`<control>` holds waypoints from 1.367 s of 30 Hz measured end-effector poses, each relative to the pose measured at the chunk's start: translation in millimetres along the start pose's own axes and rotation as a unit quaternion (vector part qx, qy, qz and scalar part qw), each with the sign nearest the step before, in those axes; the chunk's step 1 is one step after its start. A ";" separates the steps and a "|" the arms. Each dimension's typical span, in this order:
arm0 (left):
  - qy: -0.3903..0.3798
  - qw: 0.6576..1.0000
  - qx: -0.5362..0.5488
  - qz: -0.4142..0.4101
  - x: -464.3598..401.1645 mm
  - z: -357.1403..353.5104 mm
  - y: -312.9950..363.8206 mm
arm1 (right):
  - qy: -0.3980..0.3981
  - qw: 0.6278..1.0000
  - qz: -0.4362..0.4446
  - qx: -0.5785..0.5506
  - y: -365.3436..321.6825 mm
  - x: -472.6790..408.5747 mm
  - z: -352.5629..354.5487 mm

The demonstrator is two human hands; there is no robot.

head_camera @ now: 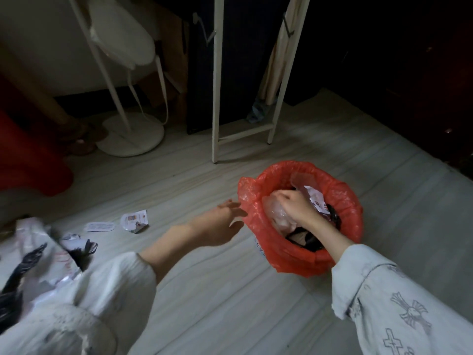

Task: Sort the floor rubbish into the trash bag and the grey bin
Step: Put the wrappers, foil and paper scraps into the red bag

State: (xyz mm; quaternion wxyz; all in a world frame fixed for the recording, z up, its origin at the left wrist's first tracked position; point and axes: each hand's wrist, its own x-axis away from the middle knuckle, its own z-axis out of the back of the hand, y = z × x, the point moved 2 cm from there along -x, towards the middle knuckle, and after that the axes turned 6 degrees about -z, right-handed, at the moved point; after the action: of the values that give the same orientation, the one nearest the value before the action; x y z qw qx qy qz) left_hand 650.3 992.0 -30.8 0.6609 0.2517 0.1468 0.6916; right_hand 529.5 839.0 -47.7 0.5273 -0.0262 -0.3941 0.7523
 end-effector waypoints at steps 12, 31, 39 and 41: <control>0.022 0.982 0.015 0.189 156.8 23.1 -96.3 | -0.092 0.951 0.240 0.170 -113.1 86.9 -113.4; -0.038 0.914 -0.092 0.394 195.7 -133.2 -316.5 | -0.183 0.810 0.314 0.460 -122.2 -70.8 -400.4; 0.101 0.916 -0.192 0.337 191.4 -137.6 -307.7 | -0.133 0.797 0.411 0.422 -87.4 -58.1 -420.9; 0.127 0.917 -0.164 0.341 193.0 -132.2 -304.0 | -0.105 0.807 0.433 0.388 -77.0 -51.8 -421.6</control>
State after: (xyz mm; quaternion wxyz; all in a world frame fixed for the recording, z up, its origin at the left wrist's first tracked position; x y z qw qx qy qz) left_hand 834.1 1225.1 -273.7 0.3931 0.0851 0.0195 0.9153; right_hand 803.7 1045.5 -309.5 0.0683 0.0911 -0.0702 0.9910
